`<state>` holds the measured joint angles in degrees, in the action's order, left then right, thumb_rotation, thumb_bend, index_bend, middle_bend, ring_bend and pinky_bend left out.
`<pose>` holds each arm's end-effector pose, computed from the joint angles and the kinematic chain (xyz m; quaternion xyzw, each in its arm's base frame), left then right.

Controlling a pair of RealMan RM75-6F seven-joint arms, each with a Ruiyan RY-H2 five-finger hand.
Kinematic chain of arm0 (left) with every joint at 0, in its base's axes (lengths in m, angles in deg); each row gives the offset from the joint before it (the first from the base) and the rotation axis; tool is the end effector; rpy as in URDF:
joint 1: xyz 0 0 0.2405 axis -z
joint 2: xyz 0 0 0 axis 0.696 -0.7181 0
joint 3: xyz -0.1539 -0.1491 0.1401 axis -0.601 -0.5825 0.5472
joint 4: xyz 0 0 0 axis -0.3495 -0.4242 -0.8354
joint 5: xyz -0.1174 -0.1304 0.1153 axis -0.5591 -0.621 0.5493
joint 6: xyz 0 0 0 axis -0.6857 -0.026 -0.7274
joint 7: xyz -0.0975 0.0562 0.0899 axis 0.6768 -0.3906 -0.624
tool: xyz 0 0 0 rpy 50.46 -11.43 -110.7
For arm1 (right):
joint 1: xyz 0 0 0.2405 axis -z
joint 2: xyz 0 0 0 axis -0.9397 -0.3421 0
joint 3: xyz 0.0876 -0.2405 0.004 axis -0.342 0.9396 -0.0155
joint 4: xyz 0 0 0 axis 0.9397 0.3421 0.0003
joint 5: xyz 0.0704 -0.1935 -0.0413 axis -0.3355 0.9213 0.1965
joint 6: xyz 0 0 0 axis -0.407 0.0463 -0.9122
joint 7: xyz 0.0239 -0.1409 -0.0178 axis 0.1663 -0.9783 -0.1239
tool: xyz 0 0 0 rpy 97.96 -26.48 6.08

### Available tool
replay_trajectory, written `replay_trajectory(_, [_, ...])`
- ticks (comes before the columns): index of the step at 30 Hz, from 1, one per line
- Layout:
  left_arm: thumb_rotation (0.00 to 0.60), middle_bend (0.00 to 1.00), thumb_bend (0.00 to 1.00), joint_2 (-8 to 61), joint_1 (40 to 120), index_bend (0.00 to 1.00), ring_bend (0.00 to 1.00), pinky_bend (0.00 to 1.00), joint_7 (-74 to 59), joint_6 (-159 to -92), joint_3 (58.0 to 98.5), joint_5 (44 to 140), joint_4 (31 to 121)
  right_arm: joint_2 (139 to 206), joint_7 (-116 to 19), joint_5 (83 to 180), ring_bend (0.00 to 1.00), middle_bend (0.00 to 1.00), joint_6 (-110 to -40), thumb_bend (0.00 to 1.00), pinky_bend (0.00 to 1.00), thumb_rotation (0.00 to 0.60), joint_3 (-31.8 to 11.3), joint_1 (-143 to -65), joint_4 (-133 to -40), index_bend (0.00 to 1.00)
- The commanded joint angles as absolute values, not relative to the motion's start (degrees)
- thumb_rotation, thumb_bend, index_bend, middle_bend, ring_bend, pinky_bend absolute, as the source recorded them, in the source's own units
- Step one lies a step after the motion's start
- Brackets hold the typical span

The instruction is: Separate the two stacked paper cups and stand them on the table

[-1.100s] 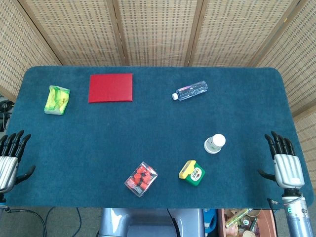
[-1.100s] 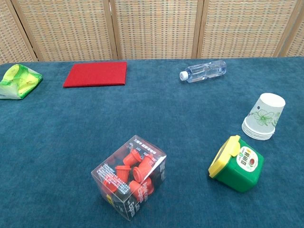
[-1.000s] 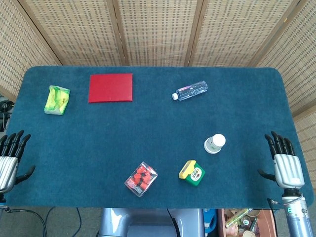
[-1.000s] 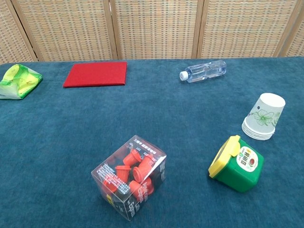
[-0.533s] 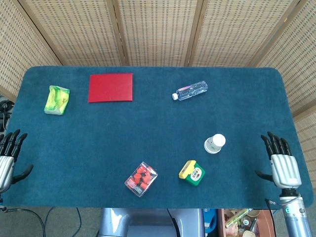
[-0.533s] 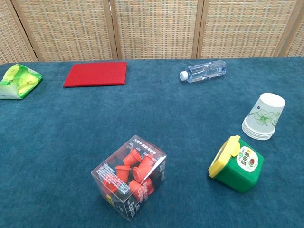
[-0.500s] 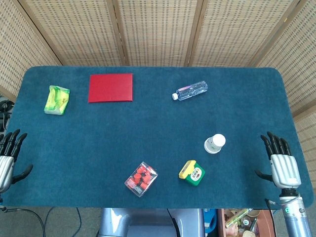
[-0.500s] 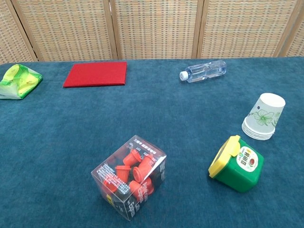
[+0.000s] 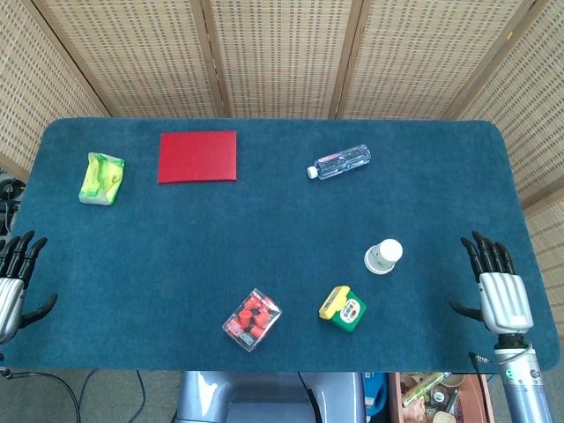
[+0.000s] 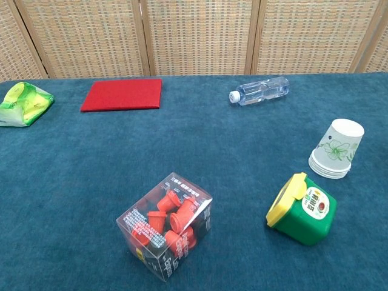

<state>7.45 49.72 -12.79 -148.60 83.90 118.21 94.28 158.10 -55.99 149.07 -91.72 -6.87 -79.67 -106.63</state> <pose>-0.3079 0.1844 0.1634 -0.6188 -0.3306 -0.3698 0.6091 -0.2887 -0.2189 0.1325 0.5860 -0.3954 0.4012 0.5825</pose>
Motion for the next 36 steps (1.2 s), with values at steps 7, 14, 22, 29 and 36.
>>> replay_trajectory(7, [0.6, 0.0, 0.28, 7.81, 50.05, 0.0, 0.0, 0.0, -13.36, -147.79, 83.94, 118.0, 94.06, 156.2, -58.53, 146.2, 0.0, 0.0, -84.84, 0.08, 0.1, 0.6, -10.29, -85.29, -113.08, 0.12])
replay_trajectory(14, [0.6, 0.0, 0.28, 8.11, 50.4, 0.0, 0.0, 0.0, -13.23, -146.85, 83.86, 117.41, 93.41, 157.17, -66.16, 137.14, 0.0, 0.01, -75.91, 0.08, 0.13, 0.6, -12.95, -91.92, -115.52, 0.15])
replay_trajectory(22, [0.6, 0.0, 0.28, 8.38, 50.7, 0.0, 0.0, 0.0, -12.67, -145.83, 83.67, 116.45, 92.54, 160.62, -72.84, 128.29, 0.0, 0.01, -71.18, 0.08, 0.13, 0.6, -13.38, -97.1, -114.2, 0.15])
replay_trajectory(29, [0.6, 0.0, 0.28, 8.44, 50.79, 0.0, 0.0, 0.0, -12.32, -145.68, 83.57, 116.2, 92.17, 163.66, -76.14, 122.38, 0.0, 0.02, -69.13, 0.08, 0.14, 0.6, -12.88, -100.38, -111.54, 0.16])
replay_trajectory(36, [0.6, 0.0, 0.28, 8.66, 50.95, 0.0, 0.0, 0.0, -12.53, -145.24, 83.7, 116.11, 92.0, 166.8, -76.44, 118.98, 0.0, 0.06, -67.33, 0.09, 0.18, 0.6, -12.27, -102.71, -106.61, 0.21])
